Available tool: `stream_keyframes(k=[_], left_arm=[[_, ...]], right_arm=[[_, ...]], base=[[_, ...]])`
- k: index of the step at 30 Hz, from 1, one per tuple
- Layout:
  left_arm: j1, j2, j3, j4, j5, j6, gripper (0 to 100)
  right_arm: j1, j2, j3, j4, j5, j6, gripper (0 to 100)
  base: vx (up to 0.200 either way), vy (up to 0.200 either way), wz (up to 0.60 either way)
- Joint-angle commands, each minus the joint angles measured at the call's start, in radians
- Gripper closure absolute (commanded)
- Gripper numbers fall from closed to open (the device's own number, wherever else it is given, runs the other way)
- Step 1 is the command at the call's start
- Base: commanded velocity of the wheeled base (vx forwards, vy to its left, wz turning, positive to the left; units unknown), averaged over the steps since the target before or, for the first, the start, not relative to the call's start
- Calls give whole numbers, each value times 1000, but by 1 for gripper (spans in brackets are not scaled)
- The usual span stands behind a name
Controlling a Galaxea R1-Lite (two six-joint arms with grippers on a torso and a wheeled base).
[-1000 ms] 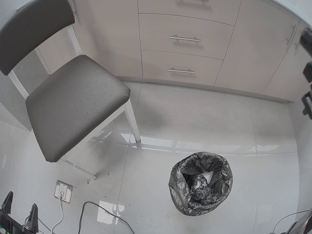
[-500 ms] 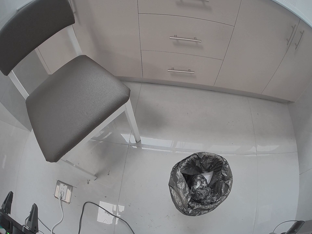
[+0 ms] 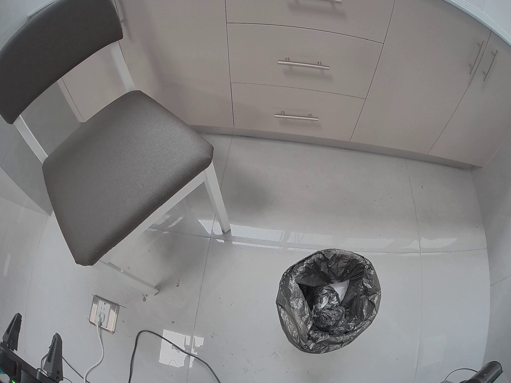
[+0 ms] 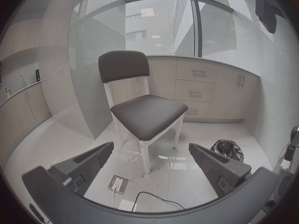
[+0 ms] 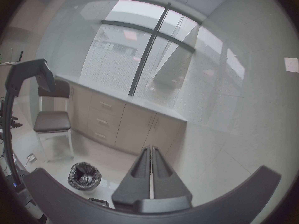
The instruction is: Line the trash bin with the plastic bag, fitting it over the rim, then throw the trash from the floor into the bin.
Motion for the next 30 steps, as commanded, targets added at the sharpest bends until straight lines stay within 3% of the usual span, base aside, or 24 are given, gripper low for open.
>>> stream_keyframes(k=[1,9,10,11,12,15,18,19,20,21,22,24,25,26,30], left_arm=[[0,-15,17,0,2,-1,0],[0,-15,17,0,2,-1,0],[0,-16,17,0,0,-1,0],[0,-16,17,0,0,-1,0],[0,-15,17,0,0,-1,0],[0,-15,17,0,0,-1,0],[0,-15,17,0,0,-1,0],[0,-15,17,0,0,-1,0],[0,-15,17,-2,0,-1,0],[0,-15,17,-2,0,-1,0],[0,-15,17,0,2,-1,0],[0,-15,17,0,0,-1,0],[0,-16,17,0,0,-1,0],[0,-16,17,0,0,-1,0],[0,-15,17,-2,0,-1,0]], right_arm=[[-56,-186,1,-19,12,-5,100],[-66,-308,66,-5,44,22,100],[-68,-308,97,16,58,87,100],[-68,-308,97,16,58,87,100],[-68,-308,175,21,140,187,100],[-68,-308,327,-13,275,302,100],[-68,-308,537,-138,351,418,100],[-68,-308,537,-138,351,418,100],[-68,-308,671,-243,366,463,100],[-68,-308,671,-243,366,463,100],[-68,-308,921,-447,366,513,100],[-68,-308,1120,-631,364,538,100],[-68,-308,1148,-658,364,539,100],[-68,-308,1301,-801,363,530,100],[-68,-308,1646,-1148,366,506,100]], base=[[0,0,0],[0,0,0],[0,0,0],[0,0,0],[0,0,0],[0,0,0],[0,0,0],[0,0,0],[0,0,0],[0,0,0],[0,0,0],[0,0,0],[0,0,0],[0,0,0],[0,0,0]])
